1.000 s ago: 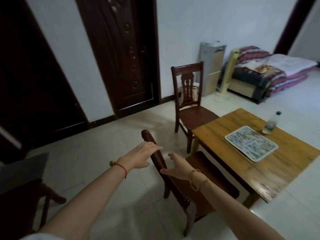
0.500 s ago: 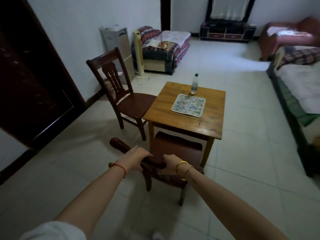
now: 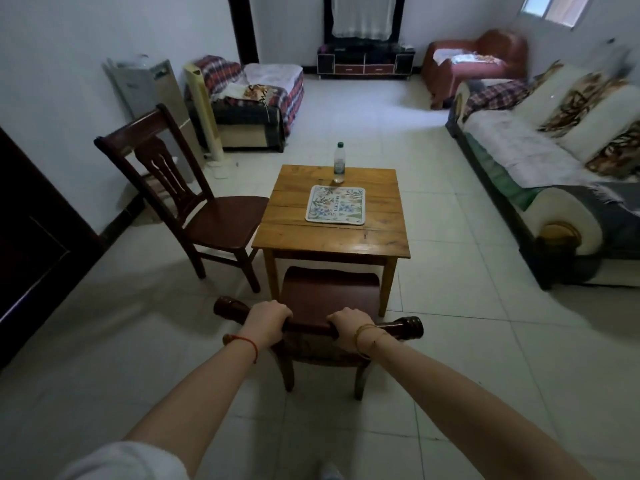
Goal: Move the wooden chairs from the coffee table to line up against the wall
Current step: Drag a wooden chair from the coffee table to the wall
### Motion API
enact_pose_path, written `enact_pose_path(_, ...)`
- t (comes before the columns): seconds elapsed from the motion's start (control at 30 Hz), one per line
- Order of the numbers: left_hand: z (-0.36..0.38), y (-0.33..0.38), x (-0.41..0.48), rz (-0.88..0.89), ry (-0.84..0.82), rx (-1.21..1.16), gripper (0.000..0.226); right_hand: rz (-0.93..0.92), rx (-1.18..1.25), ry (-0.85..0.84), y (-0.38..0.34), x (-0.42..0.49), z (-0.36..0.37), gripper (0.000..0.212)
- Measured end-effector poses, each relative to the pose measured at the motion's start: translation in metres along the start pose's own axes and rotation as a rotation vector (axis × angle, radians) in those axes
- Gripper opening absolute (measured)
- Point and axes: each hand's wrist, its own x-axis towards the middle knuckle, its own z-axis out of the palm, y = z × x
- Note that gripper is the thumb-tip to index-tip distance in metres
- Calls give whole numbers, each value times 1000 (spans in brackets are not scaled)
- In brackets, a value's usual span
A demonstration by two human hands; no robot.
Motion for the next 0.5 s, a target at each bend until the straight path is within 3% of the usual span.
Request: enact_pose_path(0.5, 19, 20, -74, 74, -5, 4, 26, 34, 33, 9, -28, -67, 41, 20)
